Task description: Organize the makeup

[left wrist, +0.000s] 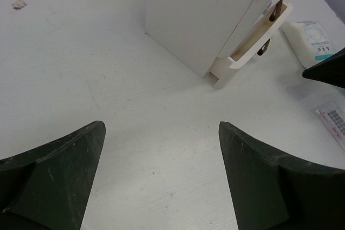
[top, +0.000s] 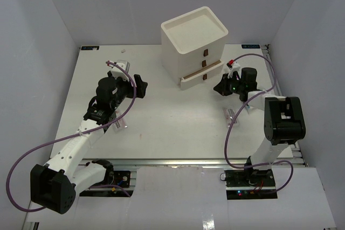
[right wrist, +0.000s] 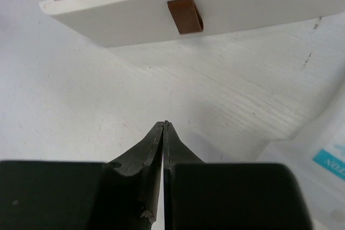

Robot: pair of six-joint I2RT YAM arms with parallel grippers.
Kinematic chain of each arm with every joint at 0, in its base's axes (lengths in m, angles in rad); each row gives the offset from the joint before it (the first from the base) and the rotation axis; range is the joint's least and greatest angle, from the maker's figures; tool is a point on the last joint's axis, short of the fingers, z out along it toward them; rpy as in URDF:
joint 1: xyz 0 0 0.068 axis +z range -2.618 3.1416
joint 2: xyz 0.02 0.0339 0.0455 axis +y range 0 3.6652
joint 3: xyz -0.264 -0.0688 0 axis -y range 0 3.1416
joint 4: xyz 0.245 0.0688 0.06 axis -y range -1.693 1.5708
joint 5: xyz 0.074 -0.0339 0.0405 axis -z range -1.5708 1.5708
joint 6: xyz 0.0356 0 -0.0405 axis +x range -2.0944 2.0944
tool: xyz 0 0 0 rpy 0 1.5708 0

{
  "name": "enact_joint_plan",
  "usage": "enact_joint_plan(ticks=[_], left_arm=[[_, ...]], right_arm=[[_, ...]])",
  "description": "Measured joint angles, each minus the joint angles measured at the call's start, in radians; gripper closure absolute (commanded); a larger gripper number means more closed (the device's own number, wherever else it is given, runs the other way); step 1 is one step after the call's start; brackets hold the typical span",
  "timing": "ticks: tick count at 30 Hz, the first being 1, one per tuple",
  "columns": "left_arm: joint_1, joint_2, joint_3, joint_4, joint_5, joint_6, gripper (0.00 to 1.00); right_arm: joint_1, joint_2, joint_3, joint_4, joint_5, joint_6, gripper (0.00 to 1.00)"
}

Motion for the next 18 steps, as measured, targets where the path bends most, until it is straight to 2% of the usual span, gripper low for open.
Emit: enact_joint_plan(ticks=[2, 5, 9, 18], left_arm=[[0.0, 0.0, 0.0, 0.0, 0.007, -0.001, 0.02], [0.0, 0.0, 0.0, 0.0, 0.017, -0.004, 0.02], [0.0, 0.0, 0.0, 0.0, 0.022, -0.007, 0.02], [0.0, 0.0, 0.0, 0.0, 0.022, -0.006, 0.02]], right_arm=[[-0.001, -0.025, -0.01, -0.034, 0.0, -0.039, 0.53], [0.001, -0.036, 0.002, -0.07, 0.006, -0.095, 0.3], [0.017, 0.005, 0.076, -0.102, 0.03, -0.132, 0.23], [0.098, 0.221, 0.291, -0.121, 0.098, -0.11, 0.22]])
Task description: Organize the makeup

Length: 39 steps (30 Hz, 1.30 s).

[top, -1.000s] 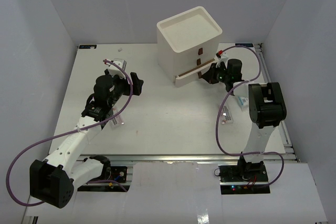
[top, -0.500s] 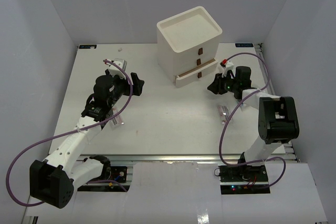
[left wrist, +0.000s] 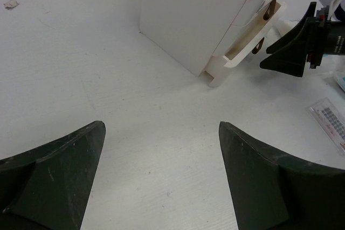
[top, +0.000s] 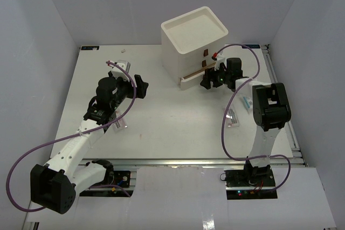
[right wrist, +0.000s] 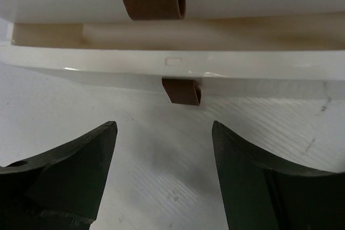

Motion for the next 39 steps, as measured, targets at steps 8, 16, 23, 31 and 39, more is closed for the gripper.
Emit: enact_joint_plan(ticks=[8, 16, 23, 31, 39], left_arm=[[0.0, 0.0, 0.0, 0.0, 0.0, 0.0, 0.02], [0.0, 0.0, 0.0, 0.0, 0.0, 0.0, 0.02], [0.0, 0.0, 0.0, 0.0, 0.0, 0.0, 0.02], [0.0, 0.0, 0.0, 0.0, 0.0, 0.0, 0.02], [0.0, -0.001, 0.0, 0.0, 0.0, 0.0, 0.02]], right_arm=[[0.028, 0.064, 0.049, 0.005, 0.045, 0.06, 0.39], [0.029, 0.064, 0.049, 0.063, 0.086, 0.123, 0.65], [0.029, 0.07, 0.049, 0.081, 0.091, 0.136, 0.91], [0.028, 0.062, 0.018, 0.121, 0.088, 0.135, 0.92], [0.011, -0.073, -0.118, 0.112, 0.066, 0.112, 0.92]])
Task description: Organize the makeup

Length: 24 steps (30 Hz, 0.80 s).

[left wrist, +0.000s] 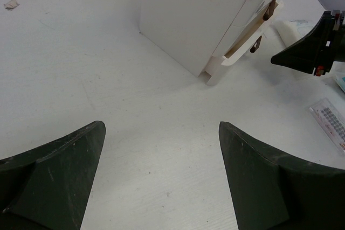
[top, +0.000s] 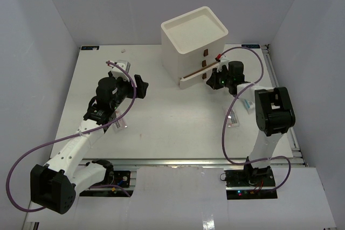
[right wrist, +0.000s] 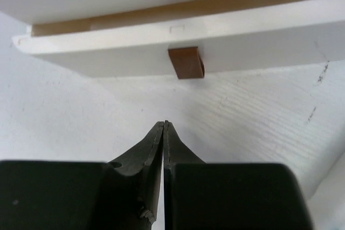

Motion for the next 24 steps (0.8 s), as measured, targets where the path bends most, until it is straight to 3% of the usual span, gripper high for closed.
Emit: enact_joint_plan(ticks=[3, 7, 10, 16, 20, 24], left_arm=[[0.0, -0.005, 0.0, 0.0, 0.0, 0.0, 0.02], [0.0, -0.011, 0.0, 0.0, 0.002, 0.0, 0.02], [0.0, -0.011, 0.0, 0.0, 0.002, 0.0, 0.02], [0.0, -0.011, 0.0, 0.0, 0.002, 0.0, 0.02], [0.0, -0.011, 0.0, 0.0, 0.002, 0.0, 0.02], [0.0, -0.011, 0.0, 0.0, 0.002, 0.0, 0.02]], right_arm=[[-0.011, -0.057, -0.042, -0.016, -0.014, -0.024, 0.57], [-0.019, -0.079, -0.047, -0.034, -0.021, -0.055, 0.26], [-0.021, -0.054, -0.014, -0.057, -0.024, -0.07, 0.21], [-0.019, 0.101, 0.141, -0.084, -0.027, -0.06, 0.21], [-0.015, 0.164, 0.197, -0.082, -0.029, -0.042, 0.25], [-0.011, 0.181, 0.212, -0.071, -0.027, -0.007, 0.35]])
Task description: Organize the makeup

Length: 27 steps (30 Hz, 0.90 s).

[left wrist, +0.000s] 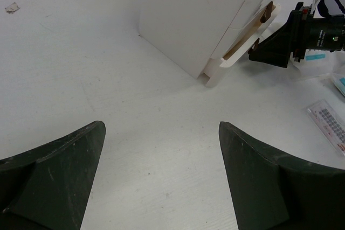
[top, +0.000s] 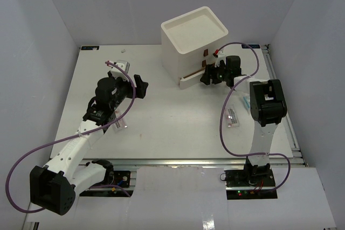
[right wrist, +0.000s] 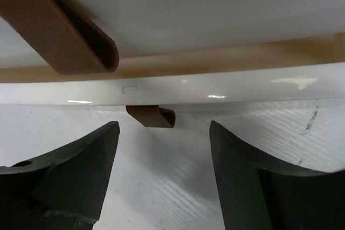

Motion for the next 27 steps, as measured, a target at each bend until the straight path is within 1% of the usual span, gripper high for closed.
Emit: enact_joint_plan(ticks=[9, 11, 15, 17, 23, 27], left_arm=[[0.0, 0.0, 0.0, 0.0, 0.0, 0.0, 0.02], [0.0, 0.0, 0.0, 0.0, 0.0, 0.0, 0.02], [0.0, 0.0, 0.0, 0.0, 0.0, 0.0, 0.02], [0.0, 0.0, 0.0, 0.0, 0.0, 0.0, 0.02], [0.0, 0.002, 0.0, 0.0, 0.0, 0.0, 0.02], [0.0, 0.003, 0.0, 0.0, 0.0, 0.0, 0.02]], right_arm=[[0.002, 0.025, 0.0, 0.078, -0.012, 0.111, 0.52], [0.002, 0.038, 0.0, 0.087, -0.014, 0.126, 0.58], [0.002, 0.049, 0.0, 0.099, -0.02, 0.148, 0.76], [0.002, 0.049, 0.0, 0.112, -0.025, 0.157, 0.82], [0.002, 0.049, -0.003, 0.133, -0.033, 0.163, 0.9], [0.0, 0.049, -0.021, 0.161, -0.041, 0.166, 0.91]])
